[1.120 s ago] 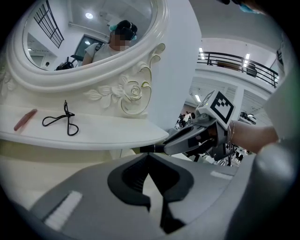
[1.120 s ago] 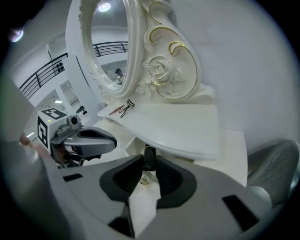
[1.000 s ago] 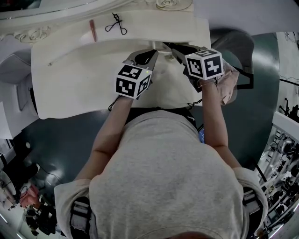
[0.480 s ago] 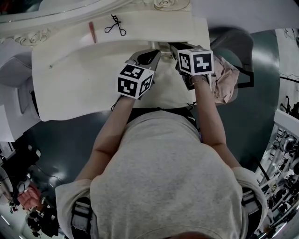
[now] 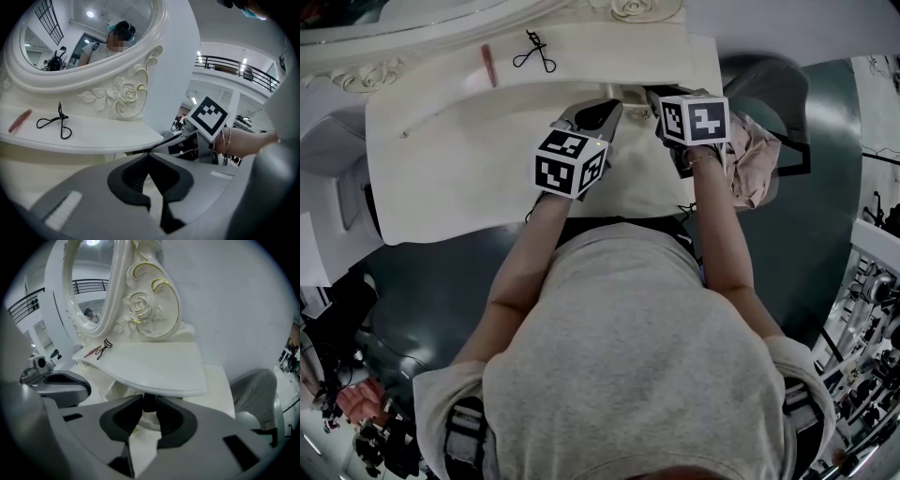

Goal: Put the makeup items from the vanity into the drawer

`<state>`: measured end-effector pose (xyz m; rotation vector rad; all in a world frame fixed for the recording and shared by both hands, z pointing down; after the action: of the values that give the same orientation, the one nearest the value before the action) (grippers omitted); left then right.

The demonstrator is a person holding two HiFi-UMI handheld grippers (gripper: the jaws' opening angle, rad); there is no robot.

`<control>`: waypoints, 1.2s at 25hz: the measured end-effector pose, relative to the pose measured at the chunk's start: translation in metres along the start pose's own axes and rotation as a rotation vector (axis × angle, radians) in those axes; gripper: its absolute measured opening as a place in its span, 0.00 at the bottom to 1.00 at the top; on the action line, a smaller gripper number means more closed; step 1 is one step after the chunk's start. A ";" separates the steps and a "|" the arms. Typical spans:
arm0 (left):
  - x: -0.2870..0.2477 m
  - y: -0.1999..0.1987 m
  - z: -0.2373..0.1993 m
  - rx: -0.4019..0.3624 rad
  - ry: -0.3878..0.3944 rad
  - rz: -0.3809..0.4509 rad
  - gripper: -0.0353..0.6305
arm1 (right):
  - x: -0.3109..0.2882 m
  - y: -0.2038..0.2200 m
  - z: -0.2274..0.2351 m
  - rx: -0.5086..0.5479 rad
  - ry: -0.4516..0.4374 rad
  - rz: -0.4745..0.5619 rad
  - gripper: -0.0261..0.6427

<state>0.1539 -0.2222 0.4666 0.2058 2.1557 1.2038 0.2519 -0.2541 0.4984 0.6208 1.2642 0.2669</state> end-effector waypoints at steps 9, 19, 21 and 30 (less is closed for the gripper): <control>0.009 -0.001 -0.003 -0.007 0.004 0.000 0.07 | 0.010 0.002 -0.002 0.021 -0.021 0.021 0.24; 0.033 0.000 -0.001 -0.043 0.022 -0.003 0.07 | 0.031 0.006 -0.025 0.003 -0.041 0.134 0.27; 0.041 0.001 0.000 -0.058 0.027 -0.003 0.07 | 0.036 0.007 -0.033 -0.008 -0.066 0.168 0.27; 0.081 -0.004 -0.008 -0.109 0.022 0.027 0.07 | 0.089 -0.025 -0.076 0.033 -0.092 0.419 0.17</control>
<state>0.0864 -0.1956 0.4284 0.1758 2.1051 1.3402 0.2037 -0.2068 0.3994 0.9159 1.0432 0.5579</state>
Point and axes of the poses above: the fingertips, and each gripper's own axes: x backward along the fingers, z to its right, y out of its underside, the point moved 2 cm from there along x, backward along the fingers, and after that the axes turned 2 degrees about -z, right-handed, at the moved point
